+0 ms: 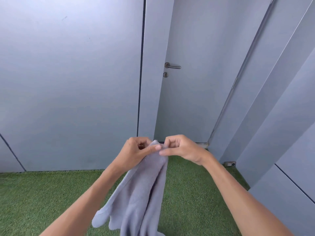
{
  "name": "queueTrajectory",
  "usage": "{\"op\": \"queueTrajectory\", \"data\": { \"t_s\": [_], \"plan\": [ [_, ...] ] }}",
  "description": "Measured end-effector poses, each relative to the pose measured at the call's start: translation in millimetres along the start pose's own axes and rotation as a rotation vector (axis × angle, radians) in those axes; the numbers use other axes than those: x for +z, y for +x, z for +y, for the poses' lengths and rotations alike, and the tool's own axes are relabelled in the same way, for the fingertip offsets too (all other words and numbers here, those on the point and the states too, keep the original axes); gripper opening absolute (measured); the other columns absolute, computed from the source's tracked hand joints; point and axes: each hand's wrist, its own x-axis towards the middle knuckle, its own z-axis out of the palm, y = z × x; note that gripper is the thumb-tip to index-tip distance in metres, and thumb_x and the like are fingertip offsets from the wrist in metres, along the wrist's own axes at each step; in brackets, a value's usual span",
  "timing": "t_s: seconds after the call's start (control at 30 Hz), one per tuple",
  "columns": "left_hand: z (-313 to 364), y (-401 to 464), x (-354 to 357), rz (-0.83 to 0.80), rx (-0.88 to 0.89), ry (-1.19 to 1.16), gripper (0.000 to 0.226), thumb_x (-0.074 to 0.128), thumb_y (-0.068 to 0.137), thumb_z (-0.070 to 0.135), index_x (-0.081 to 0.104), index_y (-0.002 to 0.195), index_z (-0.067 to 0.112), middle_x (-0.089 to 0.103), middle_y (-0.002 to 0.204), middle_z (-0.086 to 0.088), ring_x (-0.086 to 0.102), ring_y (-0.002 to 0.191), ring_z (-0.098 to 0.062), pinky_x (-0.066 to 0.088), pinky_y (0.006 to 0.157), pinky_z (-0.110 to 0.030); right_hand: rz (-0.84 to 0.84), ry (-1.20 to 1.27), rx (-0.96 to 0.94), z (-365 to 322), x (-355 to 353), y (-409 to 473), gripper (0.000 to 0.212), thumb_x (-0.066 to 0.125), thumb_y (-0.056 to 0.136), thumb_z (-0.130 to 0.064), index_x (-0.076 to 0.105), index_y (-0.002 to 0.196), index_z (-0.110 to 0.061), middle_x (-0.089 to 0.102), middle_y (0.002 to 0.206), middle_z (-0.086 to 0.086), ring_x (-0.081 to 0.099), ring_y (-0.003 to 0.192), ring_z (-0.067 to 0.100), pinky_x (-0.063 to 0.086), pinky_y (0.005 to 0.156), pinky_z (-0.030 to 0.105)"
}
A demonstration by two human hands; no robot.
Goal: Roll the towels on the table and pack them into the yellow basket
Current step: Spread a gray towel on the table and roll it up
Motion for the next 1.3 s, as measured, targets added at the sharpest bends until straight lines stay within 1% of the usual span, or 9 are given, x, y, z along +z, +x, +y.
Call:
{"op": "queueTrajectory", "data": {
  "t_s": [0.1,0.2,0.37,0.47,0.6,0.87,1.07,1.2,1.3],
  "plan": [
    [-25,-22,9,-0.048,-0.115,-0.085,0.044,0.072,0.08,0.049,0.065,0.077,0.006,0.054,0.066,-0.001,0.043,0.062,-0.013,0.033,0.061,-0.028,0.122,0.045,-0.067,-2,-1,1,0.017,0.071,0.085,-0.015,0.057,0.08,-0.007,0.061,0.071,0.006,0.053,0.065,0.01,0.042,0.064,0.018],
    [-42,-36,9,0.004,-0.148,-0.184,0.047,0.067,0.081,0.054,0.067,0.084,0.006,0.062,0.078,-0.005,0.051,0.075,-0.015,0.036,0.073,-0.037,0.155,0.017,-0.049,0,-3,2,0.023,0.075,0.082,-0.027,0.06,0.082,-0.01,0.059,0.069,0.006,0.049,0.067,0.018,0.04,0.066,0.028],
    [-33,-25,-1,-0.112,-0.1,-0.086,0.038,0.064,0.087,0.049,0.068,0.088,0.011,0.055,0.07,-0.017,0.043,0.069,-0.016,0.031,0.064,-0.035,-0.174,-0.169,0.235,-6,-7,-6,0.045,0.074,0.083,-0.016,0.056,0.125,-0.017,0.066,0.077,0.005,0.065,0.061,0.025,0.054,0.073,0.037],
    [-31,-18,4,-0.164,-0.054,0.005,0.044,0.062,0.084,0.057,0.069,0.09,0.014,0.056,0.071,-0.026,0.043,0.067,-0.017,0.032,0.063,-0.034,-0.221,-0.268,0.199,-4,4,-3,0.025,0.07,0.087,-0.017,0.064,0.11,-0.008,0.064,0.085,0.012,0.064,0.066,0.028,0.053,0.067,0.031],
    [-28,-18,0,-0.13,-0.064,-0.006,0.04,0.064,0.087,0.046,0.062,0.073,0.008,0.042,0.061,-0.008,0.034,0.058,-0.017,0.024,0.053,-0.031,-0.06,-0.425,0.117,-2,-6,-7,0.014,0.067,0.089,-0.032,0.068,0.088,-0.018,0.059,0.064,0.003,0.054,0.055,0.014,0.041,0.058,0.026],
    [-61,-47,-33,-0.066,-0.232,0.043,0.057,0.065,0.075,0.064,0.056,0.064,0.009,0.04,0.06,0.004,0.034,0.058,-0.011,0.024,0.051,-0.023,0.436,-0.401,0.088,20,-82,-49,0.009,0.064,0.091,-0.026,0.073,0.094,-0.026,0.069,0.07,0.004,0.051,0.052,0.015,0.041,0.067,0.031],
    [-10,-10,2,-0.162,0.027,0.2,0.039,0.068,0.084,0.042,0.06,0.068,0.007,0.033,0.057,0.005,0.026,0.056,-0.01,0.021,0.051,-0.024,-0.049,-0.396,0.173,7,-14,-30,0.061,0.07,0.087,-0.027,0.042,0.14,-0.042,0.066,0.068,0.002,0.057,0.054,0.014,0.043,0.064,0.025],
    [2,-4,16,-0.192,0.076,0.152,0.029,0.07,0.082,0.04,0.066,0.07,0.015,0.039,0.056,0.004,0.028,0.055,-0.012,0.022,0.05,-0.025,-0.07,-0.463,0.123,-4,0,-19,0.015,0.068,0.089,-0.026,0.064,0.099,-0.016,0.049,0.056,-0.003,0.057,0.051,0.018,0.037,0.055,0.024],
    [-13,-13,4,-0.162,0.007,0.131,0.033,0.072,0.081,0.041,0.061,0.064,0.015,0.036,0.055,0.008,0.028,0.054,-0.01,0.02,0.049,-0.022,0.002,-0.514,0.125,-3,-16,-31,0.011,0.068,0.087,-0.033,0.067,0.088,-0.022,0.057,0.058,0.008,0.054,0.05,0.014,0.036,0.056,0.024]
  ]
}}
